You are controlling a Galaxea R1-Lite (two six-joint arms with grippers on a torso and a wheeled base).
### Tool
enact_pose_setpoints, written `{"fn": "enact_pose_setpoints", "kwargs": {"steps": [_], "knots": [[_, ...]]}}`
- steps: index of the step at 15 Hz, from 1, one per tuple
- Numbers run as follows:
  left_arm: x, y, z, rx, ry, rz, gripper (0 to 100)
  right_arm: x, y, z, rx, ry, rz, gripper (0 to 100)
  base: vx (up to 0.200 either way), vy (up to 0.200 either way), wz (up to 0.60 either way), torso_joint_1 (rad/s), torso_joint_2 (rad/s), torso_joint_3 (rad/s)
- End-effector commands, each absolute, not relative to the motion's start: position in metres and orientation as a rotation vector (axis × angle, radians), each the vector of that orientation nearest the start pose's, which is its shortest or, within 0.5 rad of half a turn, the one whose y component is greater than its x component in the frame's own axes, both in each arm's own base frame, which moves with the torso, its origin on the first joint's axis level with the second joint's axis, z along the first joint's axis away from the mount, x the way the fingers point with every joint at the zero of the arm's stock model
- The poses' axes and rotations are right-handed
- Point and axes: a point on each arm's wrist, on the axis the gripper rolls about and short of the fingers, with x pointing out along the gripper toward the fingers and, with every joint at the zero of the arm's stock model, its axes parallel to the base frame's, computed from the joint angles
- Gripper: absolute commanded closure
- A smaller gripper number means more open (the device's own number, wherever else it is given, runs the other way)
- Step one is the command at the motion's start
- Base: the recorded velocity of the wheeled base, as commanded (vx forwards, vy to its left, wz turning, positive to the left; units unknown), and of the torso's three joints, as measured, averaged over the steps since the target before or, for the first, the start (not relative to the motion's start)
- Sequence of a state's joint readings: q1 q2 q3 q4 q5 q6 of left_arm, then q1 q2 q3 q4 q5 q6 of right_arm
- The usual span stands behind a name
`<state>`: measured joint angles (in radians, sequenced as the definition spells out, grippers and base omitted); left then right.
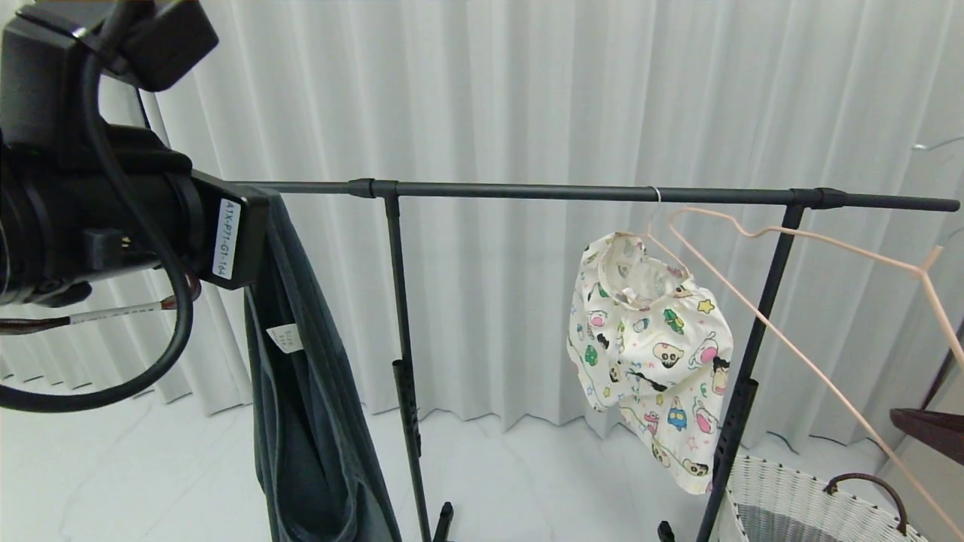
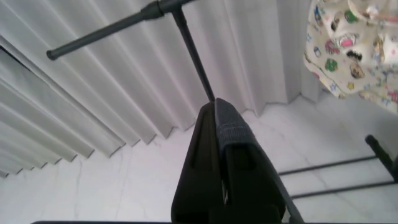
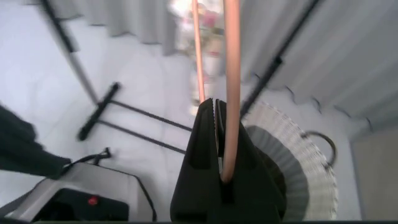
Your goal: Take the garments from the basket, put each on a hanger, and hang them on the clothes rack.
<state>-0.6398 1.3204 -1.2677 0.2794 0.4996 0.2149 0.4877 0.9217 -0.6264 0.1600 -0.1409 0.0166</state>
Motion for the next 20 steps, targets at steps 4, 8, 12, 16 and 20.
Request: {"fn": "enact_pose_setpoints", "kwargs": {"steps": [4,8,12,16,20], "knots": [[0.167,-0.116,0.304,0.433,0.326,-0.197,100,0.086,0.08,0.216,-0.194,0.469,0.615,100,0.0,0.0,0.0,0.0,0.0,0.0],[0.184,-0.131,0.28,0.378,0.408,-0.162,100,0.067,0.108,0.215,-0.151,0.525,0.835,100,0.0,0.0,0.0,0.0,0.0,0.0],[0.206,-0.157,0.267,0.21,0.441,-0.013,100,0.051,0.125,0.209,-0.107,0.626,0.948,100,0.0,0.0,0.0,0.0,0.0,0.0],[0.215,-0.163,0.273,0.187,0.426,-0.01,100,0.051,0.136,0.211,-0.069,0.679,1.063,100,0.0,0.0,0.0,0.0,0.0,0.0],[0.215,-0.165,0.274,0.186,0.422,-0.016,100,0.059,0.14,0.208,-0.066,0.698,1.022,100,0.0,0.0,0.0,0.0,0.0,0.0]]}}
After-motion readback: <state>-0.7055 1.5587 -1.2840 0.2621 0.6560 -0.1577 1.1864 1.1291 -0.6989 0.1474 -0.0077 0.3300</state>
